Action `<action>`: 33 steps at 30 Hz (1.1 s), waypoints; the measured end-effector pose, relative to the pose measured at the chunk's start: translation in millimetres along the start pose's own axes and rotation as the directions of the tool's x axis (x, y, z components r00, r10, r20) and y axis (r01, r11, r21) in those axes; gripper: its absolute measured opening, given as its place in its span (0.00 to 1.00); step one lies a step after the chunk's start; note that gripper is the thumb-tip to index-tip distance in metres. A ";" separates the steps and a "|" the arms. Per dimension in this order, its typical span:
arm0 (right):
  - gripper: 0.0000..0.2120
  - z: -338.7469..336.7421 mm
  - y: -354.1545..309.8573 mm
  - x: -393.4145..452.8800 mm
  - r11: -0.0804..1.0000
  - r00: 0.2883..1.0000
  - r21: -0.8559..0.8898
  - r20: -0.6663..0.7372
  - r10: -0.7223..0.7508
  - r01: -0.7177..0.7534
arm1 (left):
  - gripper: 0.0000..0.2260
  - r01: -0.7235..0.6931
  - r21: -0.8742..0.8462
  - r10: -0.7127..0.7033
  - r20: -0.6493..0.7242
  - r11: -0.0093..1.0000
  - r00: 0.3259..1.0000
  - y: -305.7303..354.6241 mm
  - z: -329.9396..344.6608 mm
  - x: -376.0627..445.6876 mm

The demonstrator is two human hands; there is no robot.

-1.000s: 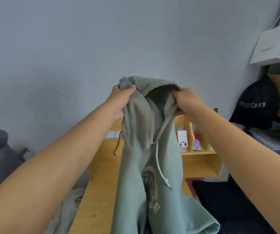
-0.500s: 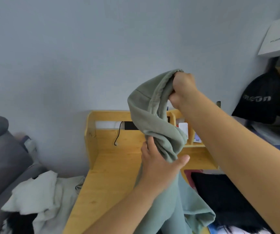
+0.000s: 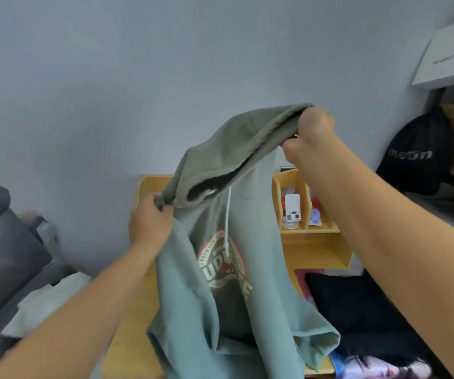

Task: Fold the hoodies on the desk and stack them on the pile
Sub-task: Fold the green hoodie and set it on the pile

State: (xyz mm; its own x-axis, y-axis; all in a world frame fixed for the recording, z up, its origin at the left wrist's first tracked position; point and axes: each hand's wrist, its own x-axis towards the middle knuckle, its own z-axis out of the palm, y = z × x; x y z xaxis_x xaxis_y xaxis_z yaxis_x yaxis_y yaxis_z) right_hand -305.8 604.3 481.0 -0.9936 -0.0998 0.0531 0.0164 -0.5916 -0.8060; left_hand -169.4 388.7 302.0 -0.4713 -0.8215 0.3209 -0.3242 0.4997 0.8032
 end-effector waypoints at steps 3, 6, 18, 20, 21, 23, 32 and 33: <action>0.08 -7.1 15.0 -21.1 0.975 0.791 -0.187 0.612 0.022 0.118 | 0.09 0.260 -0.368 -0.150 0.302 0.893 0.941 38.8 -25.6 19.3; 0.18 -54.2 40.3 -14.8 0.689 0.709 -0.565 0.697 0.105 0.453 | 0.13 0.542 -0.452 -0.133 0.668 0.708 0.732 55.7 -46.4 16.7; 0.38 -212.2 251.1 -66.4 0.659 0.467 -0.602 0.470 0.749 -0.451 | 0.15 0.616 -0.492 -0.089 0.733 0.615 0.675 -4.8 -49.8 -14.6; 0.32 -203.6 260.9 -69.9 0.634 0.472 -0.619 0.433 0.768 -0.463 | 0.15 0.595 -0.534 0.002 0.745 0.601 0.667 -0.7 -52.0 -16.2; 0.33 -198.7 265.2 -71.6 0.593 0.470 -0.682 0.392 0.791 -0.428 | 0.16 0.577 -0.552 0.045 0.744 0.602 0.666 2.3 -52.2 -16.4; 0.42 -192.0 271.5 -75.8 0.540 0.483 -0.751 0.338 0.808 -0.379 | 0.16 0.544 -0.576 0.088 0.731 0.610 0.676 8.3 -51.4 -15.9; 0.07 -157.7 199.5 -32.8 0.526 0.874 -0.804 0.439 0.208 0.279 | 0.18 0.398 -0.463 0.137 0.770 0.792 0.624 -16.3 -82.7 12.2; 0.05 -151.1 178.6 -21.7 0.438 0.886 -0.825 0.448 0.122 0.357 | 0.18 0.355 -0.378 0.132 0.820 0.855 0.556 -19.2 -90.0 16.6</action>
State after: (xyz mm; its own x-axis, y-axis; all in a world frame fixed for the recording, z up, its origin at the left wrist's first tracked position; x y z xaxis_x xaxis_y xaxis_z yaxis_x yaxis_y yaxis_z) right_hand -298.2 621.7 246.9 -0.8281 -0.5187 0.2126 -0.4395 0.3653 -0.8206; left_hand -97.2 340.7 337.1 -0.9779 -0.1659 -0.1272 -0.1341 0.0315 0.9905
